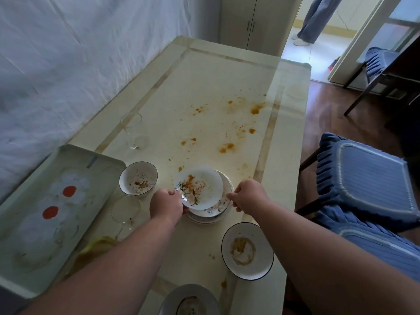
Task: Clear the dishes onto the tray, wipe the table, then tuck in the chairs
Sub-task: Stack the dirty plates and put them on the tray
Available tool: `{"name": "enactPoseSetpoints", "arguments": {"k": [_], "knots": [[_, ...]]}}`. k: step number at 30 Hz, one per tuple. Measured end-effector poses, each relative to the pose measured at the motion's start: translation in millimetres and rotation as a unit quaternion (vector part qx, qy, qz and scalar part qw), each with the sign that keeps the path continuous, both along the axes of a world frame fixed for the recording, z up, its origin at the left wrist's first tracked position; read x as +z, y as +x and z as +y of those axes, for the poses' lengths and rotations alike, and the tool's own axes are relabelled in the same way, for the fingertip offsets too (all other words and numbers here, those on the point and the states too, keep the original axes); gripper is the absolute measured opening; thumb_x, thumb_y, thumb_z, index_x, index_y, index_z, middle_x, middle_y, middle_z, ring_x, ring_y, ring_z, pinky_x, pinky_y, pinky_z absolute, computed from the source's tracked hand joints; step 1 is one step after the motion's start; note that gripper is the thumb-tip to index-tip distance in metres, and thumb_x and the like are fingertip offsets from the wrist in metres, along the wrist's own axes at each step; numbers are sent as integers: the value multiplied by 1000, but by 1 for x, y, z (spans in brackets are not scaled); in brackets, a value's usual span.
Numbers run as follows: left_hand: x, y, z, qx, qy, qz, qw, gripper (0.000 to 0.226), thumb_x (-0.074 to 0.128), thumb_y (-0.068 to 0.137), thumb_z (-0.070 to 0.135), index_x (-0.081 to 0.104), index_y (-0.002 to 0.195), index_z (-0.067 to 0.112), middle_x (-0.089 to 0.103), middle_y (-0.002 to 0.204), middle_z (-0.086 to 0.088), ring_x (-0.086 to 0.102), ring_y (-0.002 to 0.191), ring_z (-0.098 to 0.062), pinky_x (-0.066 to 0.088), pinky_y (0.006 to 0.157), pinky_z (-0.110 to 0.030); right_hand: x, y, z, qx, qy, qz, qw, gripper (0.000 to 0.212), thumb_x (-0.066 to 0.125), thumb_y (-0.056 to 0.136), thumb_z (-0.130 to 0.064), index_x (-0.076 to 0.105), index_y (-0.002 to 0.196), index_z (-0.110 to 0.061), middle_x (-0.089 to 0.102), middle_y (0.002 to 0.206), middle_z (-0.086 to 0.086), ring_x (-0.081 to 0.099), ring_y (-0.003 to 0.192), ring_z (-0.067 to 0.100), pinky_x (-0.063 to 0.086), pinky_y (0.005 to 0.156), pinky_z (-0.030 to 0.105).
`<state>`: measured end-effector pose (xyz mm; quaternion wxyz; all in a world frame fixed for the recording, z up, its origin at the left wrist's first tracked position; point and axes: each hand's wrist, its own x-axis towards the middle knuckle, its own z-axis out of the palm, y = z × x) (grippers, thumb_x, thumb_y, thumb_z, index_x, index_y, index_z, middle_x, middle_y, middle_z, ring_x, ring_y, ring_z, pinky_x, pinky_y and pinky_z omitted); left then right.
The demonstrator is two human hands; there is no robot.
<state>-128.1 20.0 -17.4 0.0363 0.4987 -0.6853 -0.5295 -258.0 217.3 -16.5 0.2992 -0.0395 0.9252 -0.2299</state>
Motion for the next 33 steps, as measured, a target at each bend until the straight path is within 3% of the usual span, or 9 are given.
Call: {"name": "enactPoseSetpoints", "arguments": {"k": [3,7,11,16,20,23,26,29,33], "knots": [[-8,0,2,-24,-11,-7,1000,25,68,101,28,72,83,10,78,72,-12,80,67,-34,68,79,-55,-2,-3,4,-48,-27,-8,998,36,65,105,-31,75,83,-5,80,72,5,78,62,20,64,65,38],[-19,-1,5,-41,-21,-16,999,26,72,97,36,72,80,16,78,68,-7,79,69,-32,67,79,-53,-4,-6,3,-150,-70,-4,986,41,52,106,-43,69,98,-6,78,88,8,77,80,31,67,83,54],[-8,-1,7,-23,-17,-20,999,30,84,92,33,72,76,11,76,58,-2,79,59,-25,68,77,-49,-1,-6,-2,-188,-112,-54,974,45,53,110,-53,68,107,-11,76,99,12,78,80,32,70,77,53],[0,0,15,-14,-42,-72,996,33,89,86,37,69,76,12,75,56,-2,77,56,-24,68,72,-44,-8,-8,-10,-176,-115,-82,974,56,55,105,-62,71,90,-11,80,96,16,80,88,38,67,85,59],[8,-1,22,14,-72,-84,994,35,81,89,46,62,84,17,71,80,-1,65,73,-24,48,66,-33,3,-4,-15,-171,-116,-94,974,58,56,107,-58,73,93,-4,79,94,17,81,81,38,70,77,54],[7,-7,25,10,15,-67,998,28,73,88,28,62,74,7,60,71,-4,53,67,-27,39,62,-32,-9,-6,-11,-184,-122,-108,969,59,58,103,-62,74,95,-6,81,95,15,80,86,38,68,86,55],[12,-10,27,22,62,-62,996,16,72,84,20,64,83,6,61,82,-10,52,75,-26,41,71,-36,-18,-8,-6,-191,-149,-125,962,52,65,102,-57,77,100,-7,82,96,14,81,86,38,69,82,56],[13,-11,29,38,84,-45,995,15,72,78,20,65,81,7,61,80,-11,52,74,-26,42,71,-38,8,1,-3,-224,-200,-137,944,35,65,109,-37,75,103,-5,79,102,17,80,92,37,71,71,54],[4,-12,27,61,114,0,992,35,69,61,32,73,78,2,78,81,-16,75,75,-39,63,74,-53,29,-2,5,-223,-225,-122,941,31,65,110,-33,73,100,-5,77,108,21,79,98,37,71,70,53]]}}
